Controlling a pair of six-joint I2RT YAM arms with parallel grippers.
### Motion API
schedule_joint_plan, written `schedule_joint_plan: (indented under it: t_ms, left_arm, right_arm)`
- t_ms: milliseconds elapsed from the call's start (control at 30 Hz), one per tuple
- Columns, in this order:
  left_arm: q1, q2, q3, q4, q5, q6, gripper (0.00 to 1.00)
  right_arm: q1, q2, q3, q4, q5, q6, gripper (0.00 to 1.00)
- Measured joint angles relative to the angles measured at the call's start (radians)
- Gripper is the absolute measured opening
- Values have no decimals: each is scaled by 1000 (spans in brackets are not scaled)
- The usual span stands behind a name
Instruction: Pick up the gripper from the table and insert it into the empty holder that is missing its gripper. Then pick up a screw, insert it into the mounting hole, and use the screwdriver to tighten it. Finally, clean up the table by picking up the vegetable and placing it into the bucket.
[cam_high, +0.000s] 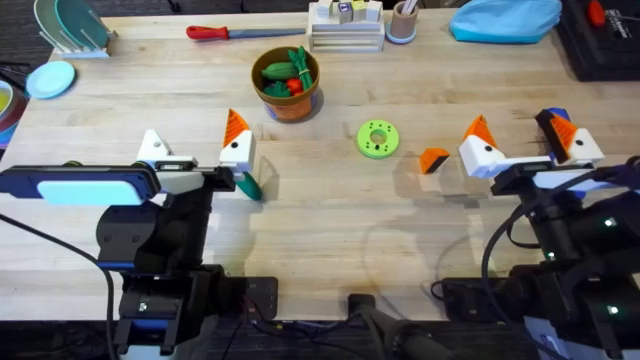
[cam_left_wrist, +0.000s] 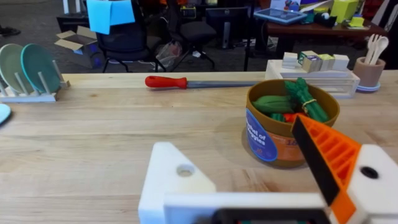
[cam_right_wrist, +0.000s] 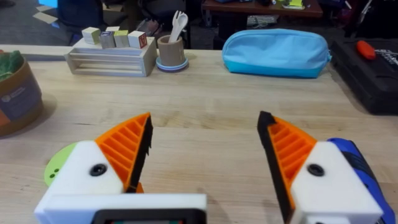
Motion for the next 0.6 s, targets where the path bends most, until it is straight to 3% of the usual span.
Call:
schedule_joint_plan:
  t_ms: [433,600]
  left_arm:
    - [0,0,1,-4,0,-2,798]
    - [0,9,108,-200,-24,-6,799]
  right_arm:
    - [0,0,0,-3,-2,0,991]
    - [0,16,62,-114,-11,3,991]
